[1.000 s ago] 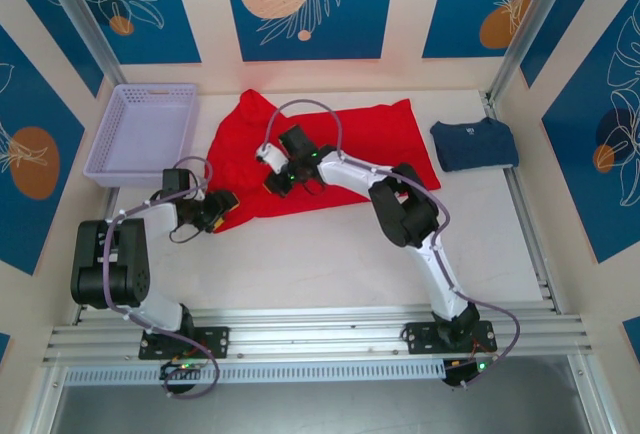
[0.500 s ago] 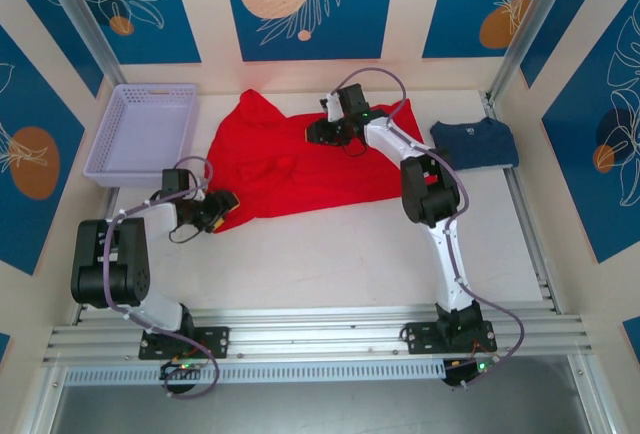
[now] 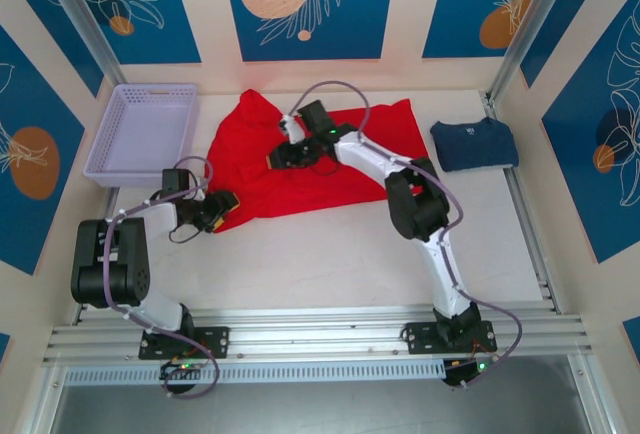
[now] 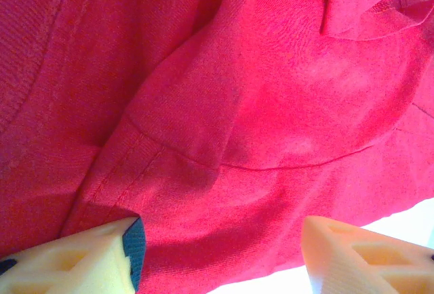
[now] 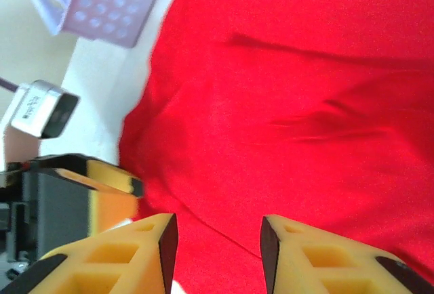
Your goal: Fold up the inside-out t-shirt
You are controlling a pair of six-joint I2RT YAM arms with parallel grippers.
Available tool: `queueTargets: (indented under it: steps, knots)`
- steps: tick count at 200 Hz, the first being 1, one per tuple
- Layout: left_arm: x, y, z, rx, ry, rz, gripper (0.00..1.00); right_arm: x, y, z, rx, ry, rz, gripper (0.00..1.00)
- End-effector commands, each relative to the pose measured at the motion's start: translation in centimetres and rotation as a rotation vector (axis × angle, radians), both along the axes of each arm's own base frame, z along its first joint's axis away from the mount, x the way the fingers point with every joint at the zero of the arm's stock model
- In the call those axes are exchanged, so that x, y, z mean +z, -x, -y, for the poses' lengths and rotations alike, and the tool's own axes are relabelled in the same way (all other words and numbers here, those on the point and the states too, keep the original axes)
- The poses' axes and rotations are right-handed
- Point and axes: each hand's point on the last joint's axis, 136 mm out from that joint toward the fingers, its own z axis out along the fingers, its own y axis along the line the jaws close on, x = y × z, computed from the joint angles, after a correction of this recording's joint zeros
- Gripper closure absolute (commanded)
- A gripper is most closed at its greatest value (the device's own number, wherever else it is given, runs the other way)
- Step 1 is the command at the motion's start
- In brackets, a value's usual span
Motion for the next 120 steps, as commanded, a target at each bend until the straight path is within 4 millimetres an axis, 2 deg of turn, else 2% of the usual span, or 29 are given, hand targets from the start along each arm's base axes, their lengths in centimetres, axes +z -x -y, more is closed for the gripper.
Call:
queueTargets:
  steps: [1, 22, 78, 120]
  knots:
    - [-2.2, 1.1, -0.8, 0.003, -0.042, -0.061, 0.37, -1.8, -0.2, -1.8, -0.028, -0.006, -0.101, 0.61]
    - [-2.2, 1.1, -0.8, 0.001, -0.045, -0.060, 0.37, -3.5, -1.2, -2.0, -0.064, 0.029, -0.117, 0.61]
    - [-2.4, 1.1, -0.8, 0.003, -0.039, -0.063, 0.37, -6.9, -1.9, -1.8, -0.100, 0.102, -0.155, 0.62]
    - [-2.9, 1.3, -0.7, 0.003, -0.039, -0.074, 0.37, -8.4, -3.3, -2.9, -0.125, 0.081, -0.171, 0.62]
